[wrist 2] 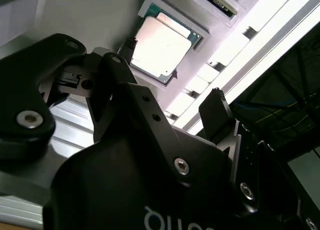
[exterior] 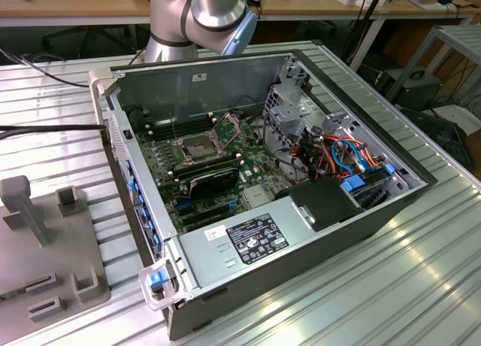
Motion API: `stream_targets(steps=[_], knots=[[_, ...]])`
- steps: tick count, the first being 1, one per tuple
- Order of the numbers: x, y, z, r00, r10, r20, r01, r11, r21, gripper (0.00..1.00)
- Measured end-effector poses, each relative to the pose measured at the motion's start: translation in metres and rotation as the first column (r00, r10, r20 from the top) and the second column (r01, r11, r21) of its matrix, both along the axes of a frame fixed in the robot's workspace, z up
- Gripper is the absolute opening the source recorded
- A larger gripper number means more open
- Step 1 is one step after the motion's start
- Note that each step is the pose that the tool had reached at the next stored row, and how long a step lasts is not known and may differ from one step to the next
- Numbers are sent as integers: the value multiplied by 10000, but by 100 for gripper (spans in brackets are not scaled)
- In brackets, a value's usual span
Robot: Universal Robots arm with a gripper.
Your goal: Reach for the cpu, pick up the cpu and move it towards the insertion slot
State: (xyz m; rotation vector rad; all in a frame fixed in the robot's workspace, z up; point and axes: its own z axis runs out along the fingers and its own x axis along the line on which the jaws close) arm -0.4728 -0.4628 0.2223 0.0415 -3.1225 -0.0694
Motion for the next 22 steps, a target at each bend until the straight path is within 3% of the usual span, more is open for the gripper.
stream_targets(steps=[6, 14, 18, 22], knots=[[115, -15, -22, 10000, -6, 1, 6, 10000, 1, 78], [118, -15, -29, 10000, -6, 0, 6, 10000, 0, 78], [119, -13, -68, 10000, -6, 0, 6, 10000, 0, 78], [119, 2, -147, 10000, -16, -1, 16, 10000, 0, 78]])
